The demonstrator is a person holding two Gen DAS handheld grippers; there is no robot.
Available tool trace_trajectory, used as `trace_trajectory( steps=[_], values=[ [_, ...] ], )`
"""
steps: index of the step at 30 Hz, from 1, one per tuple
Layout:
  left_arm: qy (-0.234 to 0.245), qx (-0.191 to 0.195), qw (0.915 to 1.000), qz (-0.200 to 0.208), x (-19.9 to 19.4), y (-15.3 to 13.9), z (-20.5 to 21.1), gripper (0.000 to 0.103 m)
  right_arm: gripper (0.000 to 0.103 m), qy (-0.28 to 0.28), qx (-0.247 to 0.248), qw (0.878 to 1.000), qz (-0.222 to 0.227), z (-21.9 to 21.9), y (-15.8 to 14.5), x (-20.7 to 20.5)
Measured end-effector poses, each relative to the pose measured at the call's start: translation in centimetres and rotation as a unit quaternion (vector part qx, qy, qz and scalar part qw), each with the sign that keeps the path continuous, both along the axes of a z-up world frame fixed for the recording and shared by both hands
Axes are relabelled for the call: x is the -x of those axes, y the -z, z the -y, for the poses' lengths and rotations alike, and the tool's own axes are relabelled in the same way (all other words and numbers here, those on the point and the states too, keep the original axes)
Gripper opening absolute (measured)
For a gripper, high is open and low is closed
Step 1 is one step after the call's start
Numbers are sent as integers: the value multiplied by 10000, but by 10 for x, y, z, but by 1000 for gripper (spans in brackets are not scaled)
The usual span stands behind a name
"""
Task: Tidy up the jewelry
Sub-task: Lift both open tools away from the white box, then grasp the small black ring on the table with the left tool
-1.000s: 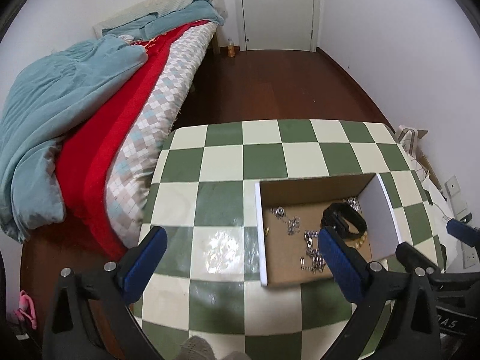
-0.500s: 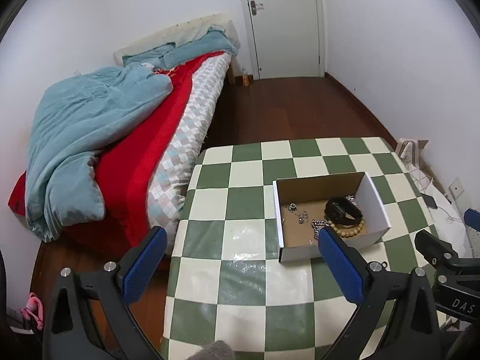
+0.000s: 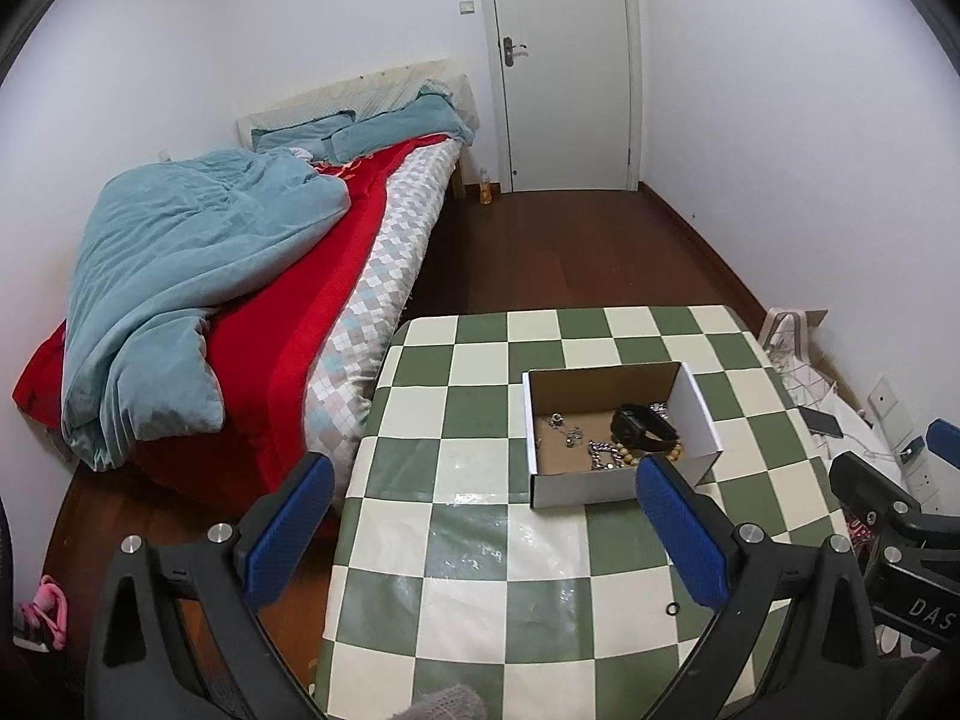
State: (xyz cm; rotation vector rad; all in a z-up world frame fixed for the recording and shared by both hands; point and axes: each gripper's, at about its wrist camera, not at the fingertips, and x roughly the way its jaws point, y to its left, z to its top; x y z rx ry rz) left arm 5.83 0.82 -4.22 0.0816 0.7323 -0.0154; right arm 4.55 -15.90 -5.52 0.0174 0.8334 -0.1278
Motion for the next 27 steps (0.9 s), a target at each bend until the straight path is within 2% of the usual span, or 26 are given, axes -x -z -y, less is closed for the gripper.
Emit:
trace_trajectory(
  steps=[4, 7, 8, 9, 10, 11, 19, 25, 27],
  values=[
    [-58, -1, 9999, 91, 8, 2, 4, 103, 103, 5, -221, 9997, 73, 7, -2, 11],
    [-105, -83, 9999, 94, 13, 16, 10, 103, 103, 141, -280, 9995, 93, 18, 9, 19],
    [-94, -108, 9999, 17, 14, 24, 14, 103, 99, 182, -281, 9994, 54, 22, 16, 20],
    [-70, -130, 9998, -95, 14, 33, 19, 103, 92, 208, -343, 9992, -19, 28, 24, 21],
    [-44, -162, 9996, -230, 14, 45, 24, 103, 65, 259, -389, 9988, -138, 34, 34, 21],
    [-22, -201, 9992, -351, 14, 57, 30, 103, 49, 319, -431, 9980, -335, 41, 48, 20],
    [288, -361, 9911, -1247, 11, 142, 85, 103, 47, 704, -835, 9904, -850, 87, 124, 25],
    [532, -394, 9861, -1522, 8, 176, 116, 101, 47, 1013, -1124, 9826, -1074, 114, 157, 25],
    [621, -385, 9845, -1596, 7, 183, 123, 94, 47, 1055, -1183, 9812, -1097, 119, 161, 24]
  ],
)
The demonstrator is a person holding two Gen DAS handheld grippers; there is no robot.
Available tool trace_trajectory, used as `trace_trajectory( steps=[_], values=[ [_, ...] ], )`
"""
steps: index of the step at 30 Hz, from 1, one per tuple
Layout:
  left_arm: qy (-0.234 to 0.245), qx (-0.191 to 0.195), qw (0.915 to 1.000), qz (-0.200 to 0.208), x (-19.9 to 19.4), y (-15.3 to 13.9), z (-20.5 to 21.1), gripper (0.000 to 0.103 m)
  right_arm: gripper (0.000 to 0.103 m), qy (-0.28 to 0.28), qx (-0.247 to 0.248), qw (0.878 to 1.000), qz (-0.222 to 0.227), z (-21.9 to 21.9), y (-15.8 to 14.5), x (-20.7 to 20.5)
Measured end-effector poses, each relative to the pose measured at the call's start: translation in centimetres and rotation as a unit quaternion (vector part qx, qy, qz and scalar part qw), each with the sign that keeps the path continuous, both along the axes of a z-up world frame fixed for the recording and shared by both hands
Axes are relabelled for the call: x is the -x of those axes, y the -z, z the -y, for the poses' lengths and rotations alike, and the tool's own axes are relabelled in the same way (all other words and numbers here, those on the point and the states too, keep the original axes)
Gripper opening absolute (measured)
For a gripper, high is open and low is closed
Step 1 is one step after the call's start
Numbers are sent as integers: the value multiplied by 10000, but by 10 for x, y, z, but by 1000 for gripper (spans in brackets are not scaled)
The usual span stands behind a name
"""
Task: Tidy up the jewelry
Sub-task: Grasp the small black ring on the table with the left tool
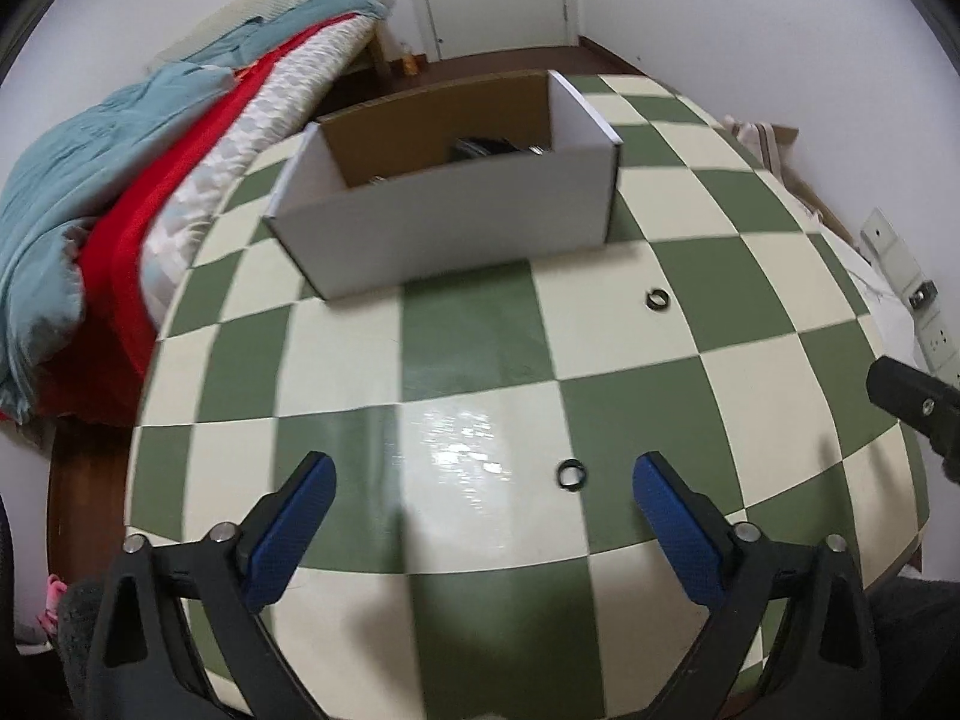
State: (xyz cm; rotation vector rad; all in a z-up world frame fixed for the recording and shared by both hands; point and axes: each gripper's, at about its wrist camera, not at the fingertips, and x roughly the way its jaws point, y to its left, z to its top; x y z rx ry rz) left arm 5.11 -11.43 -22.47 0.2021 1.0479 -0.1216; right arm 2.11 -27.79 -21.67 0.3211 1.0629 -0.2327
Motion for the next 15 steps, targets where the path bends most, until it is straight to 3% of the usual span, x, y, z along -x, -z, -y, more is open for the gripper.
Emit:
trace_trajectory(
  steps=[3, 5, 8, 15],
  values=[
    [144, 28, 9998, -160, -2, 9, 7, 68, 47, 4, -22, 10000, -26, 1, 4, -1],
    [220, 64, 9994, -255, -3, 15, 11, 40, 47, 0, -32, 10000, -43, 2, 6, -2],
    [326, 218, 9988, -280, -2, 17, 13, 11, 47, 10, -64, 10000, -52, 2, 8, -4],
    [404, 277, 9986, -178, -1, 10, 9, 10, 47, 32, -110, 9999, 50, 1, 2, -5]
  ],
)
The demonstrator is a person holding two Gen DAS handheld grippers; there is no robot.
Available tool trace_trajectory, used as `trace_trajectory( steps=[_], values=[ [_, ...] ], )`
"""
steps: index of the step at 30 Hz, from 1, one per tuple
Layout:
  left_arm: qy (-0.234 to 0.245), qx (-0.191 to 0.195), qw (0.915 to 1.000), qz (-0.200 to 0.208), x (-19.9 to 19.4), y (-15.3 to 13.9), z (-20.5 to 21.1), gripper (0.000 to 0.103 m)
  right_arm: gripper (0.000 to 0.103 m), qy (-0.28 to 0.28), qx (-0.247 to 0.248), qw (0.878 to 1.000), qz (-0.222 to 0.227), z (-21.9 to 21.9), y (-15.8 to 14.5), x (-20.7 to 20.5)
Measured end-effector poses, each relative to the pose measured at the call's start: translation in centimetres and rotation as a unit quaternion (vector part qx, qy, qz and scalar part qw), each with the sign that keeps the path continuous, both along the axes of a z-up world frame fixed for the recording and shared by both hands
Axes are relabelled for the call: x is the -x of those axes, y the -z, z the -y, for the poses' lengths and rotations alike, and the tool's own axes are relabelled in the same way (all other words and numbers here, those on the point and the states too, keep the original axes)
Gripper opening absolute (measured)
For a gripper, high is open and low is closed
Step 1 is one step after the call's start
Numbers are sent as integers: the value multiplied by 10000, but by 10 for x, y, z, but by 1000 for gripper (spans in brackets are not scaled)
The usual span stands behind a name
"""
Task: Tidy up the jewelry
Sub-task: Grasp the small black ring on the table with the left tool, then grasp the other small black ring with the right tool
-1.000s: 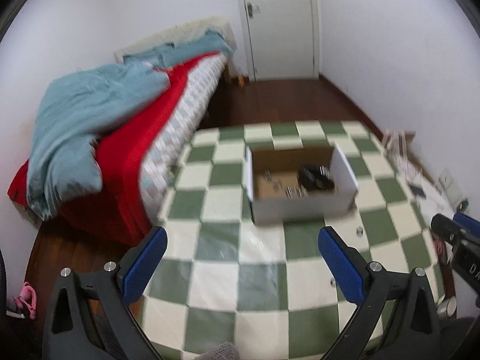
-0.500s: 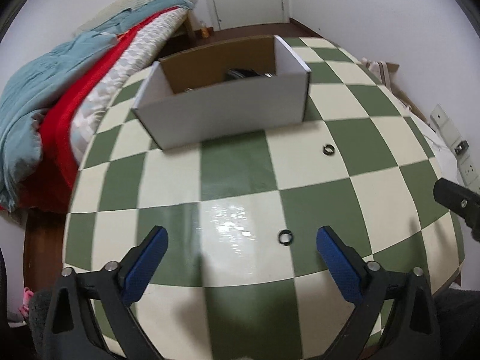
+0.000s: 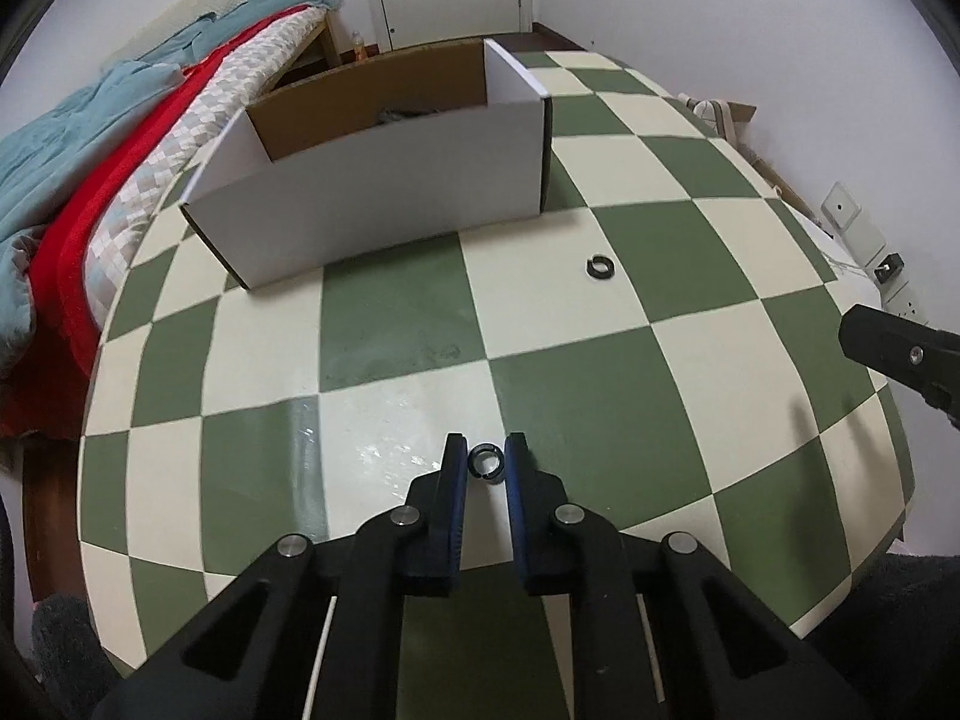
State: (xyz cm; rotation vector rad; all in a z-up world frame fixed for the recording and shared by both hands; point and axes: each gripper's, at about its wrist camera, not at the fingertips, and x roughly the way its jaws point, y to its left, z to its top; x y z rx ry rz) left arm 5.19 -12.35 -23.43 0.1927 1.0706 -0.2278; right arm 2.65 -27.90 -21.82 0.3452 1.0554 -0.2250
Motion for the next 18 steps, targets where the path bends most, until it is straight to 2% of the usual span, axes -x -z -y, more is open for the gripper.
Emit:
trace_trajectory(
  steps=[5, 10, 18],
  values=[
    [-215, 21, 9995, 241, -11, -21, -26, 10, 47, -179, -175, 9997, 59, -3, -2, -11],
    [-714, -97, 9966, 402, -39, -32, -71, 10, 48, -733, -161, 9972, 35, -28, 12, -53],
    [-1153, -134, 9927, 328, -58, -28, -118, 10, 48, -1323, 456, 9899, -224, -83, 51, -102]
  ],
)
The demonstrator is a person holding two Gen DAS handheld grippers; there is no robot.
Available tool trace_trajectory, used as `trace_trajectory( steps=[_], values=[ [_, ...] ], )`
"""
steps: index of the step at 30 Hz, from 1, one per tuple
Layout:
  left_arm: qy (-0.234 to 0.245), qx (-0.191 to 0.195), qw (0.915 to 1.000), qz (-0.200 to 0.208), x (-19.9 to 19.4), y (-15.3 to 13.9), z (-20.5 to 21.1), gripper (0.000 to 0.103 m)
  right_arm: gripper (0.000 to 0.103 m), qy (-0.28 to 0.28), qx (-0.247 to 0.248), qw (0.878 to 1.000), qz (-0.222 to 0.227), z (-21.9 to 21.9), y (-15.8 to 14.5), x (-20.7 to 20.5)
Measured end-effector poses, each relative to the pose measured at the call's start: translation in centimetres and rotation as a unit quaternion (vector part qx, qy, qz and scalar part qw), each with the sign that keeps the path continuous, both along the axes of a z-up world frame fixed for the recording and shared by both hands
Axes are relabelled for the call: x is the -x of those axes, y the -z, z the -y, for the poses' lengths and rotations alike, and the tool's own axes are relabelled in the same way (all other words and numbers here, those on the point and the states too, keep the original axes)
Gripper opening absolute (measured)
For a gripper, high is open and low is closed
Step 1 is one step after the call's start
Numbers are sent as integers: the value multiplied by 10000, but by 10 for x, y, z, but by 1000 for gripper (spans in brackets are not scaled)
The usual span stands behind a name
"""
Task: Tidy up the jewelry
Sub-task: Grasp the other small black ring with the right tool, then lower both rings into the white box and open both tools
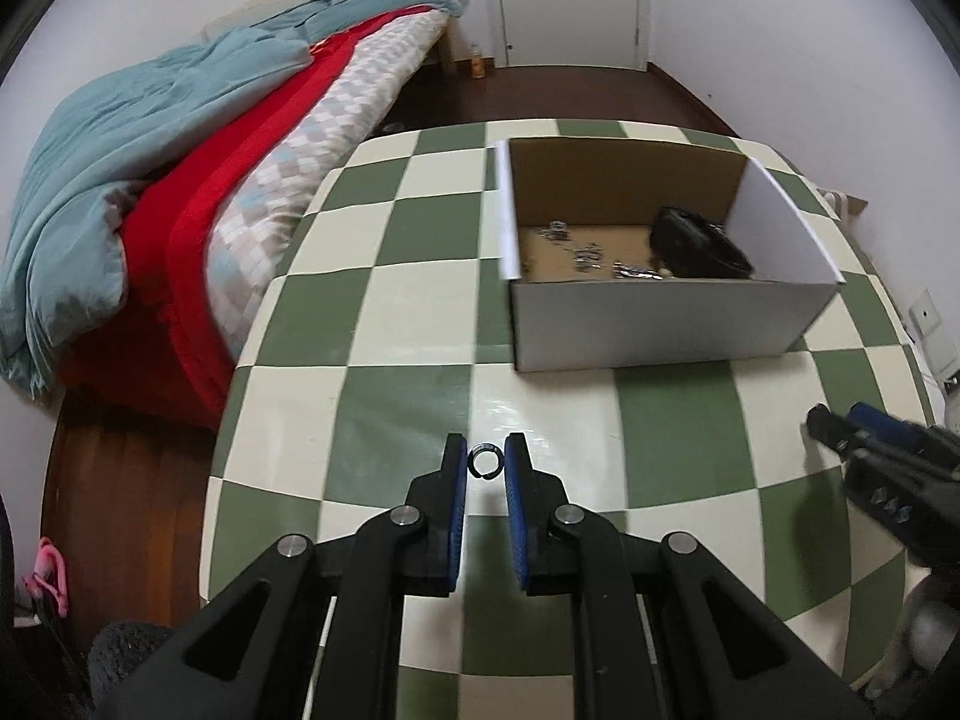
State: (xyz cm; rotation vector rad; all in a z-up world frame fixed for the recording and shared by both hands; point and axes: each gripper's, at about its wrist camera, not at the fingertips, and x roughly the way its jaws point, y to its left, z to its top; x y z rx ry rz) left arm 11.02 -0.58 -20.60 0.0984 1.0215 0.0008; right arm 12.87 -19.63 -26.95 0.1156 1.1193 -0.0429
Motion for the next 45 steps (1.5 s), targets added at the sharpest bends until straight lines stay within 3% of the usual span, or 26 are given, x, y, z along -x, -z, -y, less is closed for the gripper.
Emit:
trace_trajectory(
  steps=[1, 3, 4, 5, 8, 14, 21, 28, 34, 36, 37, 38, 41, 43, 45],
  values=[
    [-21, 13, 10000, -5, -1, 1, -2, 10, 47, -27, 79, 9999, 60, -4, 2, 0],
    [-39, 36, 10000, -30, -2, 1, -3, 10, 36, -120, 364, 9991, 161, -12, 3, -1],
    [-46, 59, 10000, -38, -3, 1, -5, 10, 14, -150, 426, 9988, 205, -14, 4, 0],
    [-45, 82, 9999, -53, -3, 1, -6, 10, 13, -168, 416, 9988, 215, -14, 4, 0],
    [-36, 154, 9999, -29, -3, -3, -5, 10, 13, -16, 139, 9995, 292, -3, -1, 5],
    [77, 383, 9992, 113, -7, -28, -3, 10, 13, 397, -627, 9952, 631, 29, -42, 17],
    [400, 855, 9954, 145, -48, -68, 8, 10, 13, 45, -1417, 9855, 933, 11, -96, -9],
    [643, 1328, 9878, -488, -111, -68, 13, 10, 13, -79, -1891, 9807, 492, -7, -85, -59],
    [751, 1151, 9868, -859, -145, -59, 21, 14, 14, -20, -1973, 9803, -64, -8, -66, -92],
    [732, 976, 9890, -838, -150, -61, 23, 17, 24, 45, -1961, 9805, -109, -5, -66, -95],
    [725, 953, 9895, -813, -151, -62, 22, 23, 35, 54, -1955, 9806, -125, -4, -67, -96],
    [699, 902, 9904, -779, -153, -64, 22, 39, 44, 67, -1947, 9808, -117, -3, -69, -96],
    [579, 816, 9933, -571, -153, -71, 17, 76, 48, 81, -1814, 9834, -63, -1, -76, -95],
    [479, 736, 9952, -442, -151, -76, 12, 84, 49, 98, -1628, 9866, -44, 0, -82, -93],
    [390, 592, 9968, -382, -150, -78, 8, 98, 61, 125, -1202, 9927, -46, 0, -88, -90]
  ],
)
